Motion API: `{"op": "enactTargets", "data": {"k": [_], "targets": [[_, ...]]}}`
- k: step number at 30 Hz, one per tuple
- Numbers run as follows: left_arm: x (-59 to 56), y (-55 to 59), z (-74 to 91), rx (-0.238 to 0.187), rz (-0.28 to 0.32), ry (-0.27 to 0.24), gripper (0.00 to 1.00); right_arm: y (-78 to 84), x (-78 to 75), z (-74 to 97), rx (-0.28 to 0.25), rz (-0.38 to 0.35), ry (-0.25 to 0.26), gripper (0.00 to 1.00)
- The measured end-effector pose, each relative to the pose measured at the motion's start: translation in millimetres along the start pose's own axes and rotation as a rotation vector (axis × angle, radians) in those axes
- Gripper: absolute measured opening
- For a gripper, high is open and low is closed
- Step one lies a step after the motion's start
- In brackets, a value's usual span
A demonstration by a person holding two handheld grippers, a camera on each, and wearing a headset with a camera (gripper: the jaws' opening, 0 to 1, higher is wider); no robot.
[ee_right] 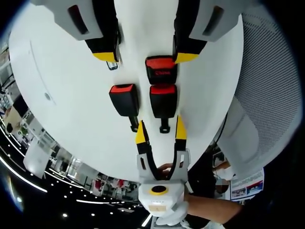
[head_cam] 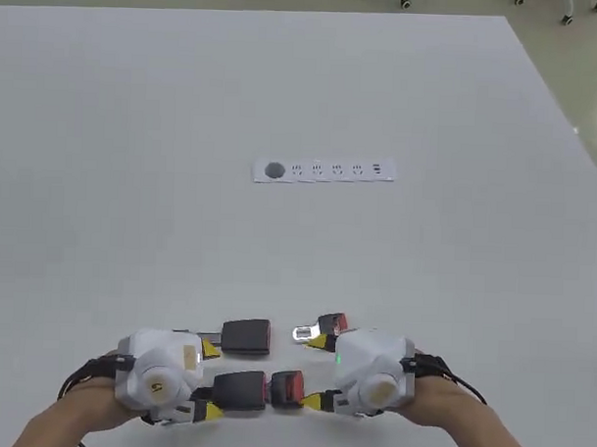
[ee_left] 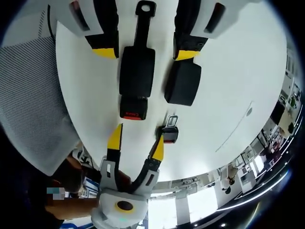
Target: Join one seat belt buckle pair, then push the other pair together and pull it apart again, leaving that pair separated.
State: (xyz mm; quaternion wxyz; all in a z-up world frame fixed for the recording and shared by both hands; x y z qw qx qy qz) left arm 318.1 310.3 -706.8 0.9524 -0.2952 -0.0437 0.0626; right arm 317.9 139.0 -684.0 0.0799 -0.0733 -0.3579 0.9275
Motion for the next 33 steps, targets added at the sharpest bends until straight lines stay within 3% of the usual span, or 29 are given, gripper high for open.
{"op": "enactTargets", "data": {"k": [10,17,25,33], "targets": [[16.5,-12.9,8.5,-0.053,0.029,-0.043,0.48,3.3,-20.1,10.3,-0.006,-0.017,0.038,0.46],[31.3,-20.0,9.6,-0.067,0.033,-0.067,0.48,7.1,-34.1,15.9,-0.008,-0.025,0.062,0.47],[44.9,-29.0,4.3,-0.069,0.038,-0.075,0.47,18.9,-47.1,17.1,0.007,-0.027,0.069,0.46],[52.9,-26.7,-5.6,-0.047,0.039,-0.054,0.46,35.5,-59.3,10.1,0.029,-0.025,0.061,0.46]]}}
Point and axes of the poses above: the centre of the closed fingertips' face, and the gripper's own axes: z roughly backward along the fingers, x roughly to its left, y roughly out of its underside, the point moved 5 cm from there along z, roughly backward along the fingers, and after that the axes turned 3 degrees about -z, right-handed, at the moved point
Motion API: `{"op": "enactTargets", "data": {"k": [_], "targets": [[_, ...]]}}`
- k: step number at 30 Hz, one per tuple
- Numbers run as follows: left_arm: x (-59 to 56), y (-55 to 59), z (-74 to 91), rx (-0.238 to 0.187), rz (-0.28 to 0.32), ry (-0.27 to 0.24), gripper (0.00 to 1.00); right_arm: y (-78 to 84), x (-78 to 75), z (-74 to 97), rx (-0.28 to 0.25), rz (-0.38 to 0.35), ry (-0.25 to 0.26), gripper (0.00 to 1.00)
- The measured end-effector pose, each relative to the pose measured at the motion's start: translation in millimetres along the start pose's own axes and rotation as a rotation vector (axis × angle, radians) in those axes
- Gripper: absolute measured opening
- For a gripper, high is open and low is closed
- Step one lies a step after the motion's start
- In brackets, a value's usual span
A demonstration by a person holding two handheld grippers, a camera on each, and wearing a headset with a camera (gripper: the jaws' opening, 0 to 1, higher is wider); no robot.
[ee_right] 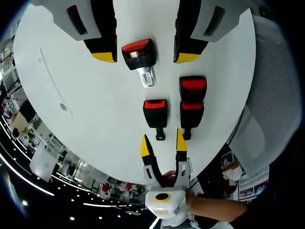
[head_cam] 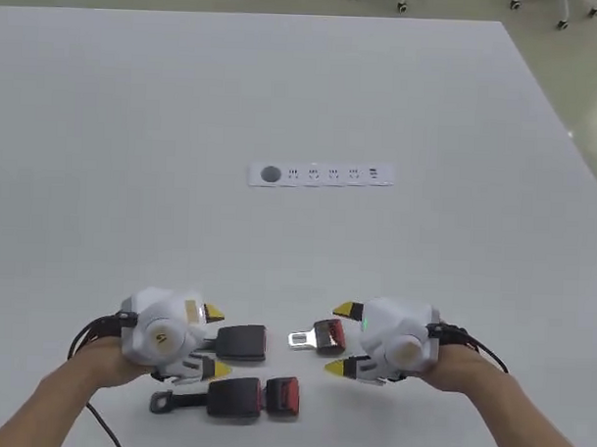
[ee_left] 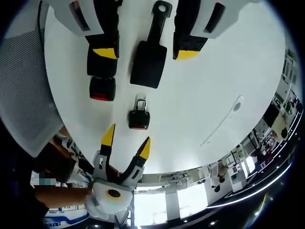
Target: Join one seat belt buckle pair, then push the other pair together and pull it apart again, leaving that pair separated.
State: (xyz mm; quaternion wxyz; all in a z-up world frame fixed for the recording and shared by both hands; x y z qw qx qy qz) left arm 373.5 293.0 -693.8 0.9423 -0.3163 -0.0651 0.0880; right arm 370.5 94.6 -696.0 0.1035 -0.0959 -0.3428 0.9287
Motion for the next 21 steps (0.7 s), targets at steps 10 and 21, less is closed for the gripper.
{"op": "enactTargets", "data": {"k": [10,21], "targets": [[4.9,7.7,-15.7,0.049,0.003,0.038,0.44,12.8,-4.0,-10.2,0.03,0.018,-0.035,0.44],[8.2,15.0,-30.6,0.098,-0.016,0.075,0.4,16.3,-7.2,-20.5,0.06,0.039,-0.062,0.4]]}}
Point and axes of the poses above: the centre of the closed fingertips' face, and the gripper's own axes: z roughly backward along the fingers, x roughly to its left, y roughly out of its underside, the point moved 5 cm from there along z, roughly backward along the fingers, and after that the axes turned 3 degrees about -z, right-handed, at the moved point
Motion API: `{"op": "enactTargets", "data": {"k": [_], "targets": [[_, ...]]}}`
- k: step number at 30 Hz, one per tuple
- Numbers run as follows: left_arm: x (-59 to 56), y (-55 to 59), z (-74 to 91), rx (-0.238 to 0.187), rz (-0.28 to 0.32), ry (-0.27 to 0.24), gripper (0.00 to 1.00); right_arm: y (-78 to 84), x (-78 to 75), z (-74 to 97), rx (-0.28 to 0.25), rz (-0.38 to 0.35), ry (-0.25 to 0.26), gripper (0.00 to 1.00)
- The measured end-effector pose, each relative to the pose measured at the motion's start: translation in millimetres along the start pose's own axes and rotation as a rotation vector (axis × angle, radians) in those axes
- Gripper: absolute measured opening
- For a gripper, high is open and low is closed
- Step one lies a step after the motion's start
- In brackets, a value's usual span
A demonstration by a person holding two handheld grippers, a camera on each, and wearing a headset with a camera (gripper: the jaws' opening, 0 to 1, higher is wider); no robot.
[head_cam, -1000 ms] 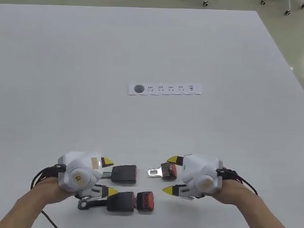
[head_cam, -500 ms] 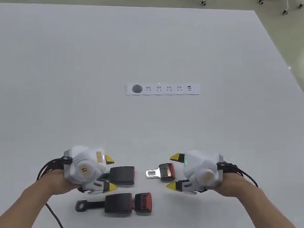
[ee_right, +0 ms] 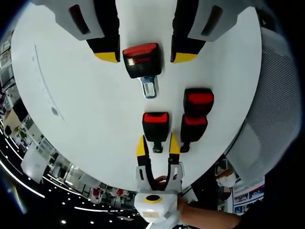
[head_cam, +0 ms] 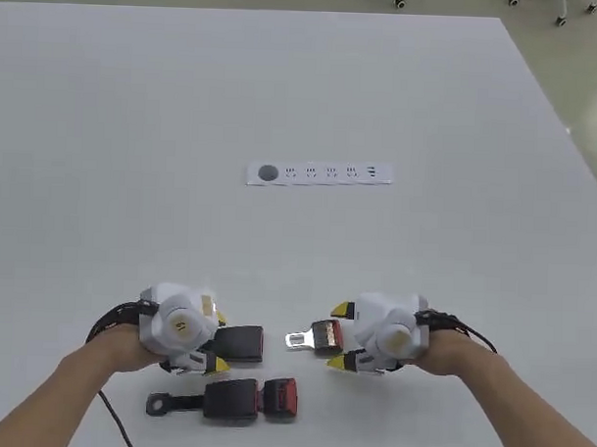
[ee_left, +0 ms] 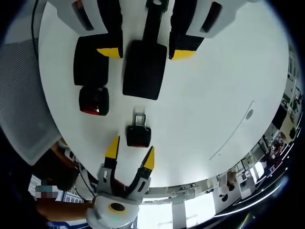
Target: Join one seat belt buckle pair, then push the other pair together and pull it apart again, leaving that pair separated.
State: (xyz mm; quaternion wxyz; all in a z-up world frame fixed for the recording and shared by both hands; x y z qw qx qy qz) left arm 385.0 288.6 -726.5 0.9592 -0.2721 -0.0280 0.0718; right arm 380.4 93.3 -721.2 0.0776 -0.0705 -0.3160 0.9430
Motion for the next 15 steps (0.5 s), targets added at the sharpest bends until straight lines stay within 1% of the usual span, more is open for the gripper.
{"op": "enactTargets", "data": {"k": [3,5,7,10,12,15], "targets": [[0.3,-0.7,-4.0,0.007,-0.002,0.007,0.39,0.0,-1.5,-1.5,0.01,0.002,-0.007,0.39],[0.4,-1.3,-6.1,0.024,-0.02,0.009,0.37,1.2,-1.7,-2.9,0.018,0.004,-0.013,0.38],[2.6,0.0,-6.3,0.025,-0.021,0.013,0.36,3.8,-2.4,-5.4,0.031,0.014,-0.022,0.37],[2.5,-1.2,-6.4,0.027,-0.02,0.018,0.35,5.9,-4.3,-6.6,0.048,0.014,-0.029,0.37],[2.6,-1.4,-5.7,0.021,-0.012,0.022,0.35,7.8,-6.2,-8.6,0.055,0.012,-0.031,0.36],[1.5,-2.1,-5.4,0.019,-0.019,0.021,0.35,8.2,-6.4,-7.9,0.054,0.014,-0.03,0.33]]}}
Point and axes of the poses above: the centre of the closed fingertips' face, and the gripper's own axes: z roughly backward along the fingers, x roughly to its left, y roughly out of its underside, the point moved 5 cm from there along z, roughly backward along the fingers, and after that the axes turned 3 degrees about -z, right-handed, at the moved point
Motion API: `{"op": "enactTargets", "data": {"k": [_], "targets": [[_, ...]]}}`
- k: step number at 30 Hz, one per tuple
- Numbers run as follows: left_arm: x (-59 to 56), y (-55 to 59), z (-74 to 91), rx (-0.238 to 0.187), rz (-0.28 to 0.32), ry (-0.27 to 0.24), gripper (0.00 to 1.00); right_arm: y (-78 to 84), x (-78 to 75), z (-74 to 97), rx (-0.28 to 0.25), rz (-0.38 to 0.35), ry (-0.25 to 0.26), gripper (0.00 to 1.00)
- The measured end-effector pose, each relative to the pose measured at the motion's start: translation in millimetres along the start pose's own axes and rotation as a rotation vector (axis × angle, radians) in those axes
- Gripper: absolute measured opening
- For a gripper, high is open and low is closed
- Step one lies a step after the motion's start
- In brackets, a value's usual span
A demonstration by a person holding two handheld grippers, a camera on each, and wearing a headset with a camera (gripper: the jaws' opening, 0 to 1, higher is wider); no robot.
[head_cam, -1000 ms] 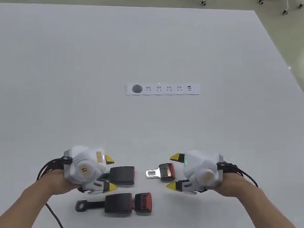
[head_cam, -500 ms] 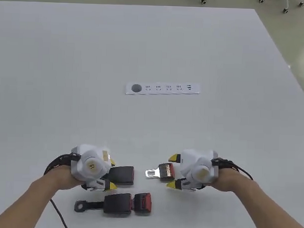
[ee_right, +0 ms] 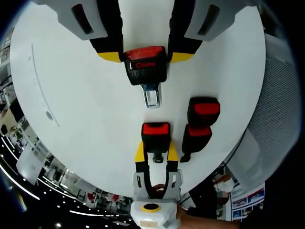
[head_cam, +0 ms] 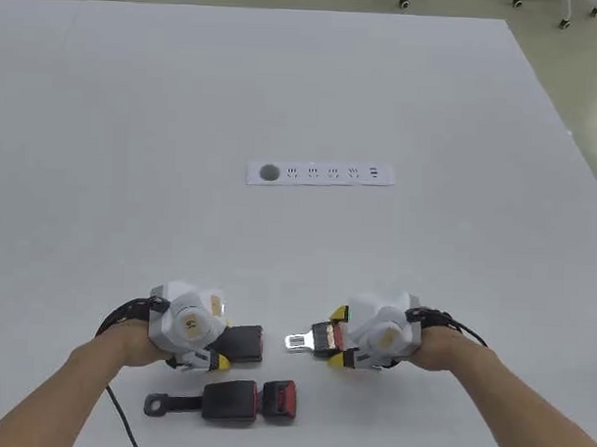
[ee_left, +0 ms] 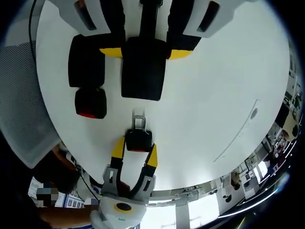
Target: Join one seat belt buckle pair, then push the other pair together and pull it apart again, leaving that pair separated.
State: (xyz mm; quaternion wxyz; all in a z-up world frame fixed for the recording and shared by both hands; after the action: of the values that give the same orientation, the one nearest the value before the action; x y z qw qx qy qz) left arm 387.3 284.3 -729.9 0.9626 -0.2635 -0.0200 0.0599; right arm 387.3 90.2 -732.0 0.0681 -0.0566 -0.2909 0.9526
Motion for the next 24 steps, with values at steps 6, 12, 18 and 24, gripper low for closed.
{"op": "enactTargets", "data": {"k": [6,12,18,24], "targets": [[1.3,2.9,-2.1,-0.002,0.002,0.002,0.34,0.4,-0.4,0.5,-0.003,0.003,-0.001,0.33],[0.6,2.7,-1.9,-0.002,0.001,0.005,0.33,1.4,-0.3,-0.1,-0.003,0.007,-0.008,0.31],[0.0,0.5,-0.5,0.006,-0.008,0.012,0.33,0.9,1.0,0.4,-0.001,0.01,-0.01,0.31],[-0.1,-1.1,0.7,0.011,-0.013,0.013,0.33,1.8,1.2,-0.4,0.0,0.01,-0.015,0.3]]}}
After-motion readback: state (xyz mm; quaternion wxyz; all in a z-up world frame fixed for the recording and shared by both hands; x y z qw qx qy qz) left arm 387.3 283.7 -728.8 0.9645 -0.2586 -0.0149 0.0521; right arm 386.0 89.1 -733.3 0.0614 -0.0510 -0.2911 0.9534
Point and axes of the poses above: the centre of the closed fingertips' face, and the gripper's own axes: z roughly backward along the fingers, x roughly to its left, y roughly out of its underside, the point moved 5 cm from there along z, roughly backward along the fingers, and after that the axes turned 3 degrees about -z, right-handed, at the moved point
